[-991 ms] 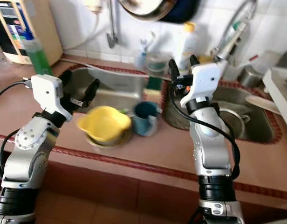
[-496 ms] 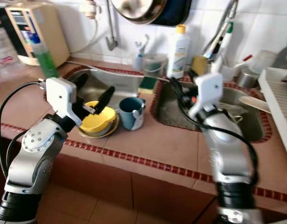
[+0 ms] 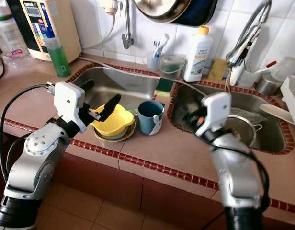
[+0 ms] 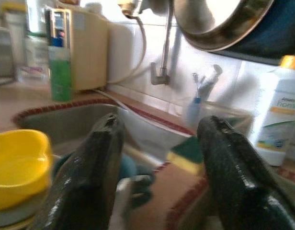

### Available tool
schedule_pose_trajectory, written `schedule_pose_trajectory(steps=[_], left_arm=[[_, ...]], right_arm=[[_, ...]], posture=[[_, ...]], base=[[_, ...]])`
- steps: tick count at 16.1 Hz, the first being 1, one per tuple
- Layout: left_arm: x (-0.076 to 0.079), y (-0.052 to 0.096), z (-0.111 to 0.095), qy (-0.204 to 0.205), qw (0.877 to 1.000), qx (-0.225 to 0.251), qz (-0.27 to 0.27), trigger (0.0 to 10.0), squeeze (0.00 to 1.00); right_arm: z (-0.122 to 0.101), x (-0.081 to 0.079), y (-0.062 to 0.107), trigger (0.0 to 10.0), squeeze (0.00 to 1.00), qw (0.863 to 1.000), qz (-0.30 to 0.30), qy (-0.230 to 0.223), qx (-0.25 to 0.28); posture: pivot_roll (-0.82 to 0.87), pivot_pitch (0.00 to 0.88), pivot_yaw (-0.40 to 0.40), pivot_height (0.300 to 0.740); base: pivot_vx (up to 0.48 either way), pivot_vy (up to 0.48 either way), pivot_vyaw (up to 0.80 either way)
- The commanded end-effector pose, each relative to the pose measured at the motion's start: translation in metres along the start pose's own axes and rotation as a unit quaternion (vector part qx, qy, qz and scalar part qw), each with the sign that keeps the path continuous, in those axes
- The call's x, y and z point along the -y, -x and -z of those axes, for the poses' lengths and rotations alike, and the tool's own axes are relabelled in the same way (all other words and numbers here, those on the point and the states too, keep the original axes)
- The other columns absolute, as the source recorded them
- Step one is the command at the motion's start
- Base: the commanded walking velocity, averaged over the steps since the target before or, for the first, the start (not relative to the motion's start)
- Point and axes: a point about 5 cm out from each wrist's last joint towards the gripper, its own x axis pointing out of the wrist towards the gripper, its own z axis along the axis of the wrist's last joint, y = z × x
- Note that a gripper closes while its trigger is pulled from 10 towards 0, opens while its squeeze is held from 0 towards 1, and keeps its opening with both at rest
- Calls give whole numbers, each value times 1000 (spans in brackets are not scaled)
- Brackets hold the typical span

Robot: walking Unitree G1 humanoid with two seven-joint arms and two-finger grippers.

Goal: Kitchen organization

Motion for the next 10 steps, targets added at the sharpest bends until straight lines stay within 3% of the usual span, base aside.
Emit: schedule_pose_trajectory(steps=[1, 4, 6, 10], left_arm=[[-1, -4, 1, -11, 1000, -16, 1, 10000, 0], [-8, -3, 6, -35, 999, -38, 2, 10000, 0], [-13, -2, 13, -46, 997, -65, 1, 10000, 0], [-21, -3, 32, -61, 990, -130, 1, 10000, 0]], right_arm=[[-3, -11, 2, 10000, 0, 1000, -26, -12, 6], [8, -40, 15, 10000, 0, 995, -85, -43, -19], [11, -51, 20, 10000, 0, 992, -112, -54, -32], [13, -59, 23, 10000, 0, 987, -132, -73, -49]], posture=[[-71, 0, -7, 740], [-82, 0, 6, 740], [-86, 1, 10, 740], [-84, 14, 9, 740]], base=[[0, 0, 0], [0, 0, 0], [0, 0, 0], [0, 0, 0]])
